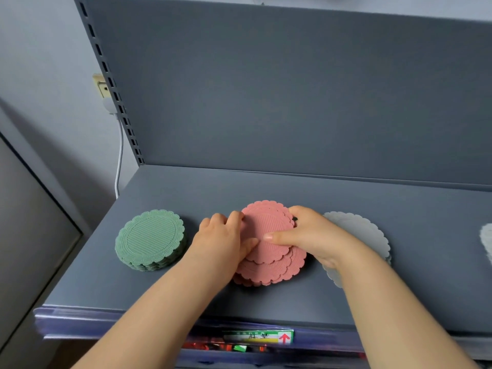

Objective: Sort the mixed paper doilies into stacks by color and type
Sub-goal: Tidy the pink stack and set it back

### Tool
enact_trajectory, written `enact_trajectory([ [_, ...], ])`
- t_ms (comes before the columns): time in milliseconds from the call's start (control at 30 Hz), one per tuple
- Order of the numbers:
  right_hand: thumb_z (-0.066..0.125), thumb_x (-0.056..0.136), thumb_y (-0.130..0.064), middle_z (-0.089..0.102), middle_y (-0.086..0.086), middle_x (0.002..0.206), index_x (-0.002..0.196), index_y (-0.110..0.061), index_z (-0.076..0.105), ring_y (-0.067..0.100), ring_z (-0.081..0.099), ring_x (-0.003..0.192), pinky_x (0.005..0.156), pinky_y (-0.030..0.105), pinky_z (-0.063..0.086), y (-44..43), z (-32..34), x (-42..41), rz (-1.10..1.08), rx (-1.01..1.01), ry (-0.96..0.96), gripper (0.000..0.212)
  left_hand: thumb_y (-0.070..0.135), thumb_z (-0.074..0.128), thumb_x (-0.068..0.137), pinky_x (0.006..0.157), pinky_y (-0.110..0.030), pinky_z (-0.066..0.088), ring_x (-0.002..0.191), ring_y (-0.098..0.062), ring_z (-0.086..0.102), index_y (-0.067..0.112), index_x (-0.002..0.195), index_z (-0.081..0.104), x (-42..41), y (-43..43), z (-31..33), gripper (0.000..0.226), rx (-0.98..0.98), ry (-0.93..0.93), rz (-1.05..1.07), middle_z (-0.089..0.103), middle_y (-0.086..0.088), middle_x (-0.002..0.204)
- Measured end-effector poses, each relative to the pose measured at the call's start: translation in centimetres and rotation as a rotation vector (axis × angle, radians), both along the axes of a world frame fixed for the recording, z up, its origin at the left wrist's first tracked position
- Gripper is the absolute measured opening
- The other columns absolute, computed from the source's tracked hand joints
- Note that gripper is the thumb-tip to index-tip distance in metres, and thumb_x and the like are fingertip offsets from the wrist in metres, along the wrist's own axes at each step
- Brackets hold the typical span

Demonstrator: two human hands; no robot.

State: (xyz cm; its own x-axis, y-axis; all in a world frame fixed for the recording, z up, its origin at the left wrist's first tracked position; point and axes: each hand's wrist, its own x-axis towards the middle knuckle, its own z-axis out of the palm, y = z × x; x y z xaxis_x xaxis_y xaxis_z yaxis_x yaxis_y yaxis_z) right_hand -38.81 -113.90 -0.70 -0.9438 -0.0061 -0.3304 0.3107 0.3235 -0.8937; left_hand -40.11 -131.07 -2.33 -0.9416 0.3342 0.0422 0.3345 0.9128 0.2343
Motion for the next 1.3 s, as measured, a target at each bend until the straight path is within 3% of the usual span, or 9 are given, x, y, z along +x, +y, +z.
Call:
enact_trajectory([
  [167,0.080,0.065,-0.025,0.064,-0.006,0.094,0.098,-0.024,0.051,0.008,0.063,0.084,0.070,0.026,0.052,-0.5,-0.3,0.3,-0.075,0.067,0.048,0.043,0.053,0.040,0.092,0.096,-0.028,0.032,0.113,-0.028,0.043,0.023,0.138,0.029,0.1,0.0,0.0,0.056,0.011,0.012,0.002,0.046,-0.007,0.124],
  [367,0.078,0.062,-0.033,0.060,-0.005,0.103,0.103,-0.025,0.046,0.014,0.059,0.095,0.085,0.040,0.051,-1.0,-0.4,0.8,-0.087,0.123,0.076,0.053,0.052,0.040,0.092,0.098,-0.028,0.032,0.116,-0.027,0.042,0.025,0.143,0.021,0.3,0.0,0.0,0.060,0.052,0.021,0.016,0.043,-0.006,0.125],
  [533,0.080,0.064,-0.018,0.059,-0.001,0.109,0.113,-0.022,0.044,0.016,0.057,0.103,0.093,0.042,0.047,-1.3,-0.5,1.1,-0.089,-0.048,0.079,0.061,0.053,0.038,0.092,0.098,-0.025,0.028,0.117,-0.024,0.040,0.028,0.146,0.013,1.0,0.1,-0.4,0.064,0.110,0.085,0.053,0.040,-0.005,0.128],
  [700,0.079,0.063,-0.010,0.061,-0.005,0.106,0.111,-0.024,0.047,0.014,0.058,0.101,0.090,0.039,0.049,-1.8,-0.7,1.6,-0.131,-0.022,0.193,0.059,0.052,0.055,0.085,0.096,-0.025,0.029,0.120,-0.024,0.041,0.022,0.147,0.015,1.0,-0.6,-1.0,0.080,0.358,0.027,0.064,0.045,-0.006,0.130],
  [800,0.078,0.064,-0.006,0.062,-0.011,0.105,0.109,-0.030,0.049,0.006,0.060,0.098,0.086,0.031,0.050,-2.0,-0.8,2.5,-0.137,-0.077,0.335,0.059,0.054,0.070,0.069,0.087,-0.019,0.036,0.110,-0.010,0.051,0.027,0.145,0.024,0.8,-2.0,-0.8,0.093,0.638,-0.104,0.074,0.053,0.008,0.117],
  [867,0.078,0.064,-0.006,0.063,-0.016,0.102,0.105,-0.038,0.049,0.000,0.059,0.096,0.081,0.023,0.049,-2.0,-0.6,3.2,-0.115,-0.092,0.446,0.059,0.055,0.075,0.057,0.090,-0.018,0.043,0.107,0.001,0.055,0.035,0.130,0.041,1.0,-2.5,-0.3,0.083,0.863,-0.228,0.019,0.059,0.022,0.113],
  [967,0.075,0.060,-0.010,0.064,-0.021,0.099,0.097,-0.049,0.052,0.000,0.060,0.093,0.075,0.012,0.046,-2.2,0.0,3.8,-0.130,-0.096,0.602,0.059,0.043,0.078,0.062,0.083,-0.018,0.050,0.097,0.001,0.063,0.039,0.103,0.056,1.5,-2.5,0.6,0.048,1.065,-0.186,-0.084,0.068,0.021,0.100],
  [1133,0.076,0.066,-0.011,0.062,-0.026,0.103,0.103,-0.050,0.050,-0.007,0.057,0.098,0.077,0.006,0.042,-1.7,0.2,4.1,-0.044,0.077,0.605,0.060,0.017,0.078,0.073,0.094,-0.022,0.045,0.105,0.001,0.056,0.040,0.115,0.047,2.4,-2.2,0.9,0.057,0.941,-0.082,-0.105,0.061,0.019,0.111],
  [1300,0.073,0.072,-0.015,0.054,-0.027,0.113,0.107,-0.051,0.044,-0.013,0.051,0.102,0.083,0.003,0.038,-2.1,-0.7,4.4,0.000,0.242,0.603,0.058,0.010,0.076,0.073,0.086,0.003,0.029,0.107,0.016,0.045,0.048,0.122,0.032,2.9,-1.6,0.4,0.076,0.823,-0.001,-0.126,0.049,0.026,0.115],
])
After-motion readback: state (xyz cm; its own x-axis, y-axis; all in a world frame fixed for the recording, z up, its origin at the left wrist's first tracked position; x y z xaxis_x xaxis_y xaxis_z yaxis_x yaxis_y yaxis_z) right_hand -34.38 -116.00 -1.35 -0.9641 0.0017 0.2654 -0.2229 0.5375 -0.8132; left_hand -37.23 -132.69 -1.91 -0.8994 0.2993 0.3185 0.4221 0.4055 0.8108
